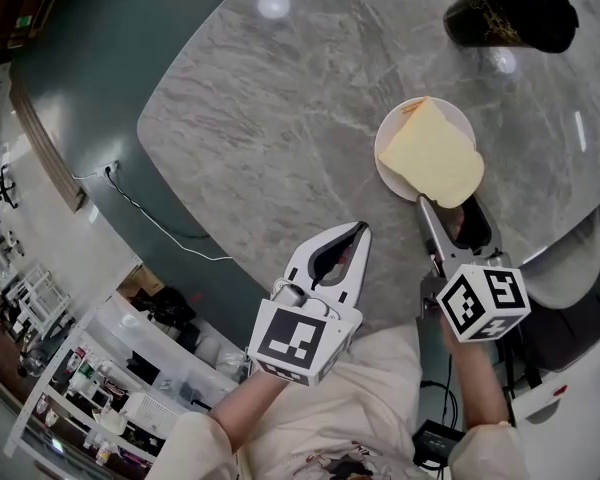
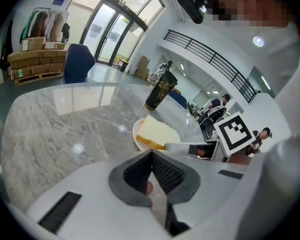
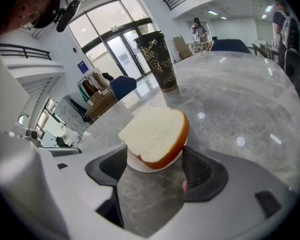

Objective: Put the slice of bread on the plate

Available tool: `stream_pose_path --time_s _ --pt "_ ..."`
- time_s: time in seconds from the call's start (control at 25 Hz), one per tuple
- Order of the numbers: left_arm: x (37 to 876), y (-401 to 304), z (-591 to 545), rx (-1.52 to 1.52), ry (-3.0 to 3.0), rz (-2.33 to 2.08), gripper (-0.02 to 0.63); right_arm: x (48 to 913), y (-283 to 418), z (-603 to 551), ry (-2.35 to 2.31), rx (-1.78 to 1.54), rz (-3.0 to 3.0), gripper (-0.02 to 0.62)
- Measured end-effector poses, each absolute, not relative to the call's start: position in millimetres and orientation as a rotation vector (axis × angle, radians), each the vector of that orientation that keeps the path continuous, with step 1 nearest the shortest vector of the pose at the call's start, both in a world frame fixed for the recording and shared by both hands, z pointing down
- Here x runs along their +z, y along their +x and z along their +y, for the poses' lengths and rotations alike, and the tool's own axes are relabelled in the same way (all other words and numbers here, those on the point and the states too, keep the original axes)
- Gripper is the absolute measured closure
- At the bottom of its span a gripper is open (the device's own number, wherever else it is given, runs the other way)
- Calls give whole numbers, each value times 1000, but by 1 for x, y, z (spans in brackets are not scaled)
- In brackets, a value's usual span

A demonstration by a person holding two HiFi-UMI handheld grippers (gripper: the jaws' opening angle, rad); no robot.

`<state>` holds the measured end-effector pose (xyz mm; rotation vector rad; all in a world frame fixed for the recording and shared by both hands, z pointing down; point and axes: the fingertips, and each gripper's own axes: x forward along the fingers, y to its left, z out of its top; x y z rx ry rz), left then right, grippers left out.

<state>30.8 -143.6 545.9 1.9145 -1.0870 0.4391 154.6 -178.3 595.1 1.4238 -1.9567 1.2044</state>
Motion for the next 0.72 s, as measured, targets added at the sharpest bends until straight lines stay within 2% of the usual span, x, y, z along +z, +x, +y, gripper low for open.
stream_pose_path --time_s 0.72 --pt "527 24 -146 443 1956 -1089 595 568 159 -159 1523 1205 -1945 268"
